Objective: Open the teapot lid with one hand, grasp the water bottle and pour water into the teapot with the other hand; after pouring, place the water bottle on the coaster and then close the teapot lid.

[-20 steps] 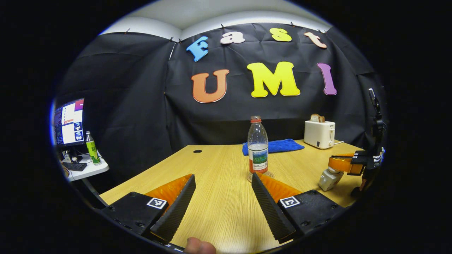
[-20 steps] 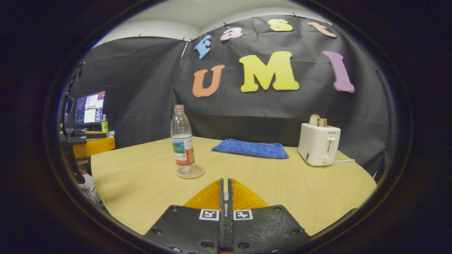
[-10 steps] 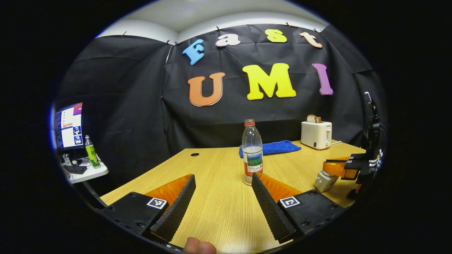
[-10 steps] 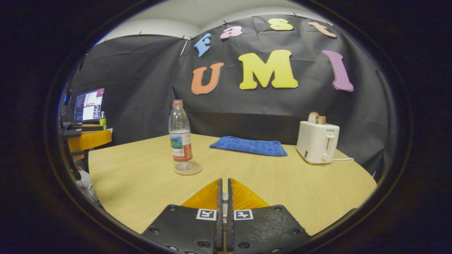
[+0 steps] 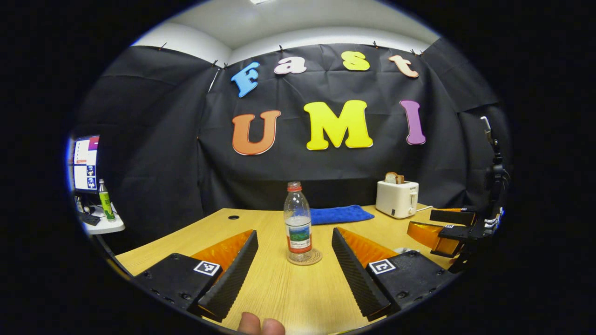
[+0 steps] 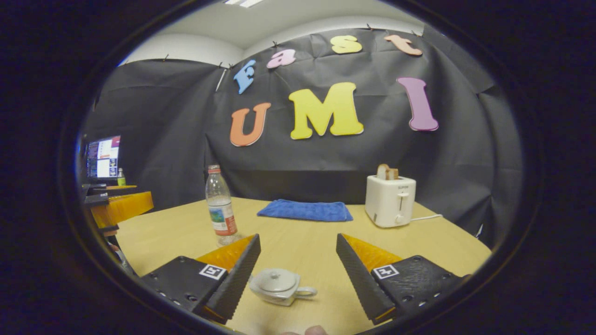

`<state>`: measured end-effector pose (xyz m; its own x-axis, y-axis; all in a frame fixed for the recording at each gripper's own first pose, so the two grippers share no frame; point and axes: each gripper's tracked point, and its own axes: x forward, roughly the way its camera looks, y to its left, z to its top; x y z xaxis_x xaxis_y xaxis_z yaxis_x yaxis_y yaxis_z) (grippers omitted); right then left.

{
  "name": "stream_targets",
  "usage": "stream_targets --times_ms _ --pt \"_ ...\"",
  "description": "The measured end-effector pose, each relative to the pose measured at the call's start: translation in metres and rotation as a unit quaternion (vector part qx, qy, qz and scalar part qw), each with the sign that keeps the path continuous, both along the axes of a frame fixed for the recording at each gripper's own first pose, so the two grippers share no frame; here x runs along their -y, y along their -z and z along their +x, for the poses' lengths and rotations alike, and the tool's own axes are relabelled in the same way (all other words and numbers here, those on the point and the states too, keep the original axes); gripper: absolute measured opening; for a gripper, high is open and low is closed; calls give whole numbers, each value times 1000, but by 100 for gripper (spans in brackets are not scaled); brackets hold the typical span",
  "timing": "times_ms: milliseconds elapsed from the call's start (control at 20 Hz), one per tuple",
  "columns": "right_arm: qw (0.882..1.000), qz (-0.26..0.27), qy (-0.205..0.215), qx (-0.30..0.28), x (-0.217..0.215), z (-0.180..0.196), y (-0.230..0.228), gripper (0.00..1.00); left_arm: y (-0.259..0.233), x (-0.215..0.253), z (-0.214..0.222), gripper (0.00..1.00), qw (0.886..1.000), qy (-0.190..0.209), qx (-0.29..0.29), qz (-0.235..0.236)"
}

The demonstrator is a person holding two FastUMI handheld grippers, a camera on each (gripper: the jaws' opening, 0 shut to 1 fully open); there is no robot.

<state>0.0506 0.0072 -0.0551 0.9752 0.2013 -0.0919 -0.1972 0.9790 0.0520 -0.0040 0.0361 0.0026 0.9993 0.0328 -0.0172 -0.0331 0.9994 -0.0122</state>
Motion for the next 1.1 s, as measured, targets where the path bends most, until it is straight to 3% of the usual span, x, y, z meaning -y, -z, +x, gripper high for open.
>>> stream_targets --times_ms 200,350,600,1100 --pt "997 -23 67 35 33 -23 -41 98 -26 19 0 100 999 19 27 -8" --pt "994 -29 92 53 42 -46 -55 98 -32 24 -1 99 999 20 39 0" --pt "992 -28 106 67 34 -72 -57 98 -44 15 -10 99 998 -2 51 20" --pt "989 -38 119 77 31 -86 -70 95 -35 18 -8 99 999 7 50 18"
